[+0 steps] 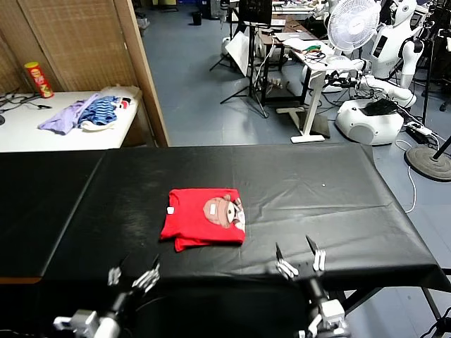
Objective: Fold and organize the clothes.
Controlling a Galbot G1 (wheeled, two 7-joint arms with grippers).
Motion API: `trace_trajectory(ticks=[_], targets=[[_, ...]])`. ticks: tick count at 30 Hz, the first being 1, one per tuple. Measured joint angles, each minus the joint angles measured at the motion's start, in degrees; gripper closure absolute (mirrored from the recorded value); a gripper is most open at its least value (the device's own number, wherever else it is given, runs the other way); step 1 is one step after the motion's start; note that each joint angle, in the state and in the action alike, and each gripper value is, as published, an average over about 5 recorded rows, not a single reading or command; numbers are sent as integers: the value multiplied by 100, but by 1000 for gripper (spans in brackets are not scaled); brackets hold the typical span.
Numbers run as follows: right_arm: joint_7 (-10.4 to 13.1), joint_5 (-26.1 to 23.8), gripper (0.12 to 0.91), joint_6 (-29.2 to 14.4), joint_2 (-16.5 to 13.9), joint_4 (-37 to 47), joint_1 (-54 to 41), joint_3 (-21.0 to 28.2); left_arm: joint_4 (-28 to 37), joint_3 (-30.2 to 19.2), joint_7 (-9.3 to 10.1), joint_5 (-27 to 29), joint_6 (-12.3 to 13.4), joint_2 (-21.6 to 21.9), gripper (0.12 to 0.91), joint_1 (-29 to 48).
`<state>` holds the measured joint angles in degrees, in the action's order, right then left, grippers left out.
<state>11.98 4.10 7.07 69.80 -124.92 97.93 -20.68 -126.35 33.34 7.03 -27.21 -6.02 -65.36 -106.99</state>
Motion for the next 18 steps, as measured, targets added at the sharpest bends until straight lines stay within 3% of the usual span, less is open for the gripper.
trace_trajectory(ticks=[8,12,18], targets=[[500,210,227,943,92,-785,997,-77,-562,708,262,-480,-575,86,232,-911],[541,310,227,1214,112,-1041,1246,-96,-761,954,274,-483,-715,73,232,-1112],[538,317,227,1307,114,-1175,1370,-103,-881,1097,265,-490,-729,60,232,-1186]])
